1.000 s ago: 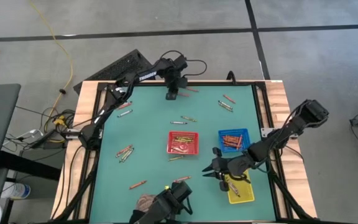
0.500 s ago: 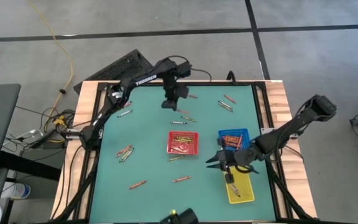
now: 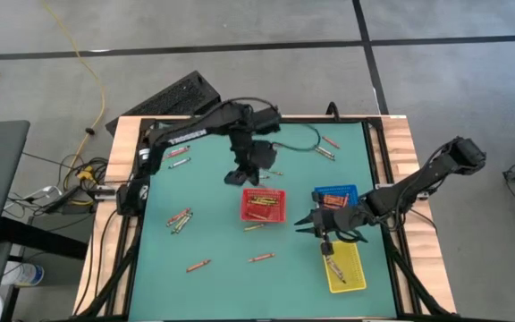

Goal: Sort crayons
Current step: Put the orange crayon into the blue basket

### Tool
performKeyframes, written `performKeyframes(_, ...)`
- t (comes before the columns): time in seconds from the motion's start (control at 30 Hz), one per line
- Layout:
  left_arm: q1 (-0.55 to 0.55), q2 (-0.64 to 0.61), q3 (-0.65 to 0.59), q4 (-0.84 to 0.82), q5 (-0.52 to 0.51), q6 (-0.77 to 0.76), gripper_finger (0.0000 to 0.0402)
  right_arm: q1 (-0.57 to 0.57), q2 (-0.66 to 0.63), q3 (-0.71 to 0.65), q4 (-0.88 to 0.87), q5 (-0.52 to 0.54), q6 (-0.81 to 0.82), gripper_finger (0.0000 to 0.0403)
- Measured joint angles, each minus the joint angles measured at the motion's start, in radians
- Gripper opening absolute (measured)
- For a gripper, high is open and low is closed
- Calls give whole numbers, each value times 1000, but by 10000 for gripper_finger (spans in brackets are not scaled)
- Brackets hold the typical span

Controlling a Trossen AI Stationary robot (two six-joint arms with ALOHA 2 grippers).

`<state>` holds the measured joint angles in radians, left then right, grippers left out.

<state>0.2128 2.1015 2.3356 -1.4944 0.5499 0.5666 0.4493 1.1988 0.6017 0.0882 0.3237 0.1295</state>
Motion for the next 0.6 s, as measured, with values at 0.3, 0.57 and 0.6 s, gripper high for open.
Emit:
performKeyframes(0.3, -212, -26, -44, 19, -154, -137, 9, 34, 0, -10, -12, -4, 19, 82)
performKeyframes(0.57, -273, -125, -390, 417, -310, -286, 9, 109, -7, -11, -31, -4, 20, 82)
performKeyframes(0.6, -277, -137, -436, 507, -354, -297, 9, 120, -10, -11, -32, -4, 20, 82)
